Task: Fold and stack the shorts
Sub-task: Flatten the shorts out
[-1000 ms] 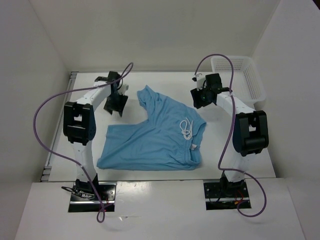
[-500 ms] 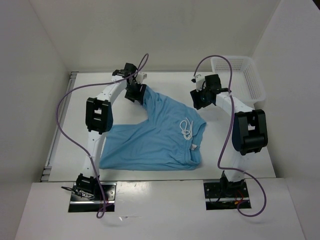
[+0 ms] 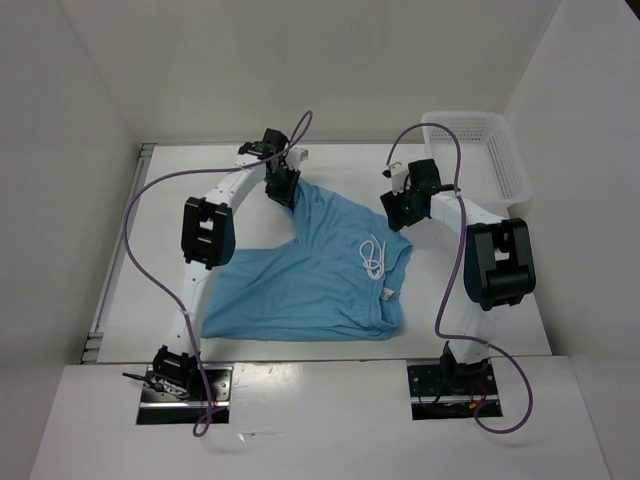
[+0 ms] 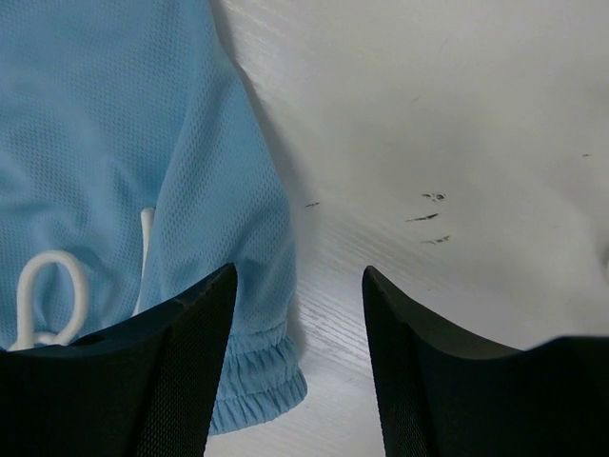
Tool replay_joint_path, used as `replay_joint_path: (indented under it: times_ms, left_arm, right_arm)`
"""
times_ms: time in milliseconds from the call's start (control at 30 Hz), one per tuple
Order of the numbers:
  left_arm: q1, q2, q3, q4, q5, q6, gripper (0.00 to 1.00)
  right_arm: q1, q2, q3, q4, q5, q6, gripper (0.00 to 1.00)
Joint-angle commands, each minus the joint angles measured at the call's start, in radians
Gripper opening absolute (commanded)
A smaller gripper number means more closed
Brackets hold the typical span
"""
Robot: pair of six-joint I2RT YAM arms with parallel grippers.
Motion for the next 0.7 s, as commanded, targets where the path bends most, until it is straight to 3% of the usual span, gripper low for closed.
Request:
replay_joint_path:
  times_ms: [0,133,267,333,400,467,567,667]
  left_arm:
    - [-0.006,0.029,-0.029,-0.011,-0.027,0.004,0.16]
    - [0.03,-0.055,-0.133,-0.011,-0.062,0.004,0.01]
    - [0.058,-0.251,-0.322,-0.011,-0.148,0.004,0.0]
    - [0.058,-0.314,-0.446,-0.011,-0.22,0.004,0.0]
    - [0.058,-0.394,-0.52,-0.011,-0.255,0.004,0.0]
    - [0.047,-0.446,-0.612,-0.011,-0.297,0.004,0.05]
    - [0.047,-0.486,-0.701,-0.011,-0.321,0.004,0.32]
    - [0.081,-0.523,-0.712,-0.022,-0.273,0.004,0.47]
  right_arm:
    - [0.007,0.012,0.001,0.05,0.033,-0.018,0.61]
    - [0.007,0.03,0.001,0.015,0.001,-0.038,0.62]
    - [0.019,0.03,-0.025,-0.042,-0.077,-0.121,0.62]
    - [0.056,0.03,-0.044,-0.054,-0.077,-0.135,0.54]
    - [0.066,0.03,-0.056,-0.044,-0.062,-0.145,0.52]
    - [0.076,0.039,-0.056,-0.033,-0.062,-0.136,0.53]
    - [0.076,0.049,-0.018,-0.033,-0.053,-0.136,0.56]
    - [0.076,0.039,0.025,-0.045,-0.043,-0.162,0.57]
